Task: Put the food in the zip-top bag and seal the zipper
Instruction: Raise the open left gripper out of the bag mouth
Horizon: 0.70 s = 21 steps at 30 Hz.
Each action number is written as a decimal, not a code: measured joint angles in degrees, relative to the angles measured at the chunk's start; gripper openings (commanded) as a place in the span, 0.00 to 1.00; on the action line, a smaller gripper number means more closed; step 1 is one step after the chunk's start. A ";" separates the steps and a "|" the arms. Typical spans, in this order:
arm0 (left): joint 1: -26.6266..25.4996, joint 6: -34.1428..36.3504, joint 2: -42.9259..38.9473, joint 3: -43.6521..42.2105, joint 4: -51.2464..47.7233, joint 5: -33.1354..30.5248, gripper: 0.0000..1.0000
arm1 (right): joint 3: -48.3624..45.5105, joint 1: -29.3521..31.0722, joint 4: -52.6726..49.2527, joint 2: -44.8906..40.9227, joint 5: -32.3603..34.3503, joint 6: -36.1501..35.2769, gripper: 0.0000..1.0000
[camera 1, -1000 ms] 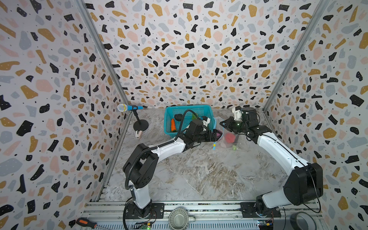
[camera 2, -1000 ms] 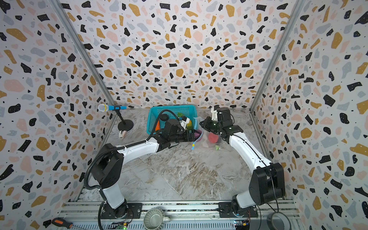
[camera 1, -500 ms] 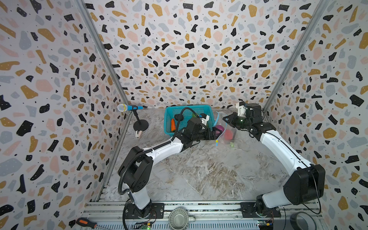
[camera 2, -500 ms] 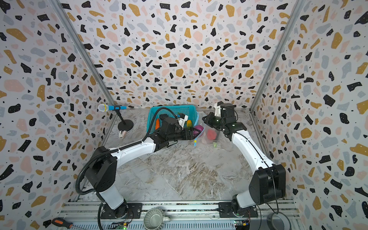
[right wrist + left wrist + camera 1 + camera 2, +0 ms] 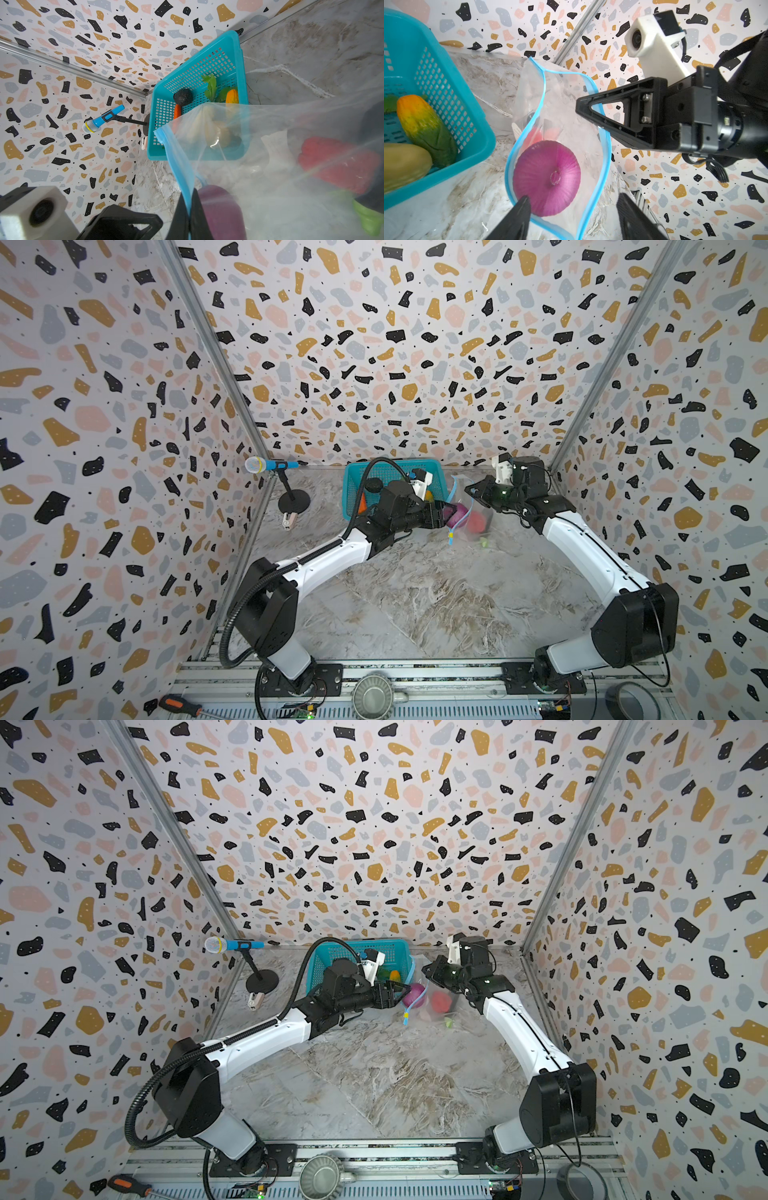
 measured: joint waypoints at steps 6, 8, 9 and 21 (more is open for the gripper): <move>-0.09 0.59 2.34 1.90 -0.94 1.66 0.54 | 0.76 -0.02 -0.63 0.11 -0.02 -0.28 0.00; -0.17 2.01 4.72 5.16 -5.20 1.49 0.55 | 0.96 -0.04 -0.76 0.11 0.00 -0.33 0.00; -0.22 2.62 5.64 6.43 -6.64 1.31 0.55 | 0.96 -0.04 -0.79 0.11 0.00 -0.35 0.00; -0.74 2.97 8.59 9.64 -10.93 2.54 0.47 | 0.96 -0.04 -0.85 0.11 -0.02 -0.31 0.00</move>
